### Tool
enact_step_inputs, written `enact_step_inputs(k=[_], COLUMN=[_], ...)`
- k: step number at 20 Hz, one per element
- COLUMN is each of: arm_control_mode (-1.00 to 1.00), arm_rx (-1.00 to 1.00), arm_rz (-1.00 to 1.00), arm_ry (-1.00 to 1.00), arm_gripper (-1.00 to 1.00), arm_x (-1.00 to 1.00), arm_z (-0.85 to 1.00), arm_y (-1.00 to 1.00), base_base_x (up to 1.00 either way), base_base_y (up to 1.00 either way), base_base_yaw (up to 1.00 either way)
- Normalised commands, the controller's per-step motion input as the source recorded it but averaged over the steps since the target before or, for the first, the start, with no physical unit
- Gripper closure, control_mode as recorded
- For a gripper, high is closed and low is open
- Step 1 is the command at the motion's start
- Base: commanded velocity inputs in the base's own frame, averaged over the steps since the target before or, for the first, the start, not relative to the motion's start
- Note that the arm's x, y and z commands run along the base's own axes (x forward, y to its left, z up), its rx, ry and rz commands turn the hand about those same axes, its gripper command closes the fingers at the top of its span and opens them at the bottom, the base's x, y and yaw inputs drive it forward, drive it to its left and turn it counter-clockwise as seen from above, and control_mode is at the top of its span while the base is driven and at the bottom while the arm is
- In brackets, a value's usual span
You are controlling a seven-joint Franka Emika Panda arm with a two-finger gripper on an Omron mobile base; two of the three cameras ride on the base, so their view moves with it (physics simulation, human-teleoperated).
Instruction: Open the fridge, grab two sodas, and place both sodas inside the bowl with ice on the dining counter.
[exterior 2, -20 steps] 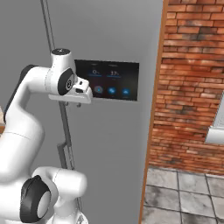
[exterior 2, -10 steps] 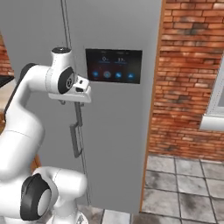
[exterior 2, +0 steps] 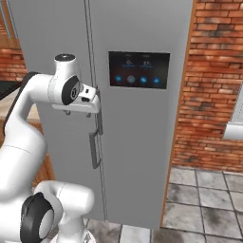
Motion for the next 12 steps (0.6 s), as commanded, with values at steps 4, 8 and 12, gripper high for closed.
enact_step_inputs(k=[4, 8, 12], arm_control_mode=[1.0, 1.0, -1.0], arm_rx=[0.0, 0.0, -0.05], arm_rz=[0.0, 0.0, 0.0], arm_ry=[0.0, 0.0, -0.05], arm_gripper=[-1.0, -1.0, -1.0], arm_x=[0.0, 0.0, 0.11], arm_z=[0.0, 0.0, -0.34], arm_y=[0.0, 0.0, -0.24], base_base_x=[0.28, 0.02, 0.0], base_base_y=[0.03, -0.01, 0.0], base_base_yaw=[0.0, -0.01, 0.0])
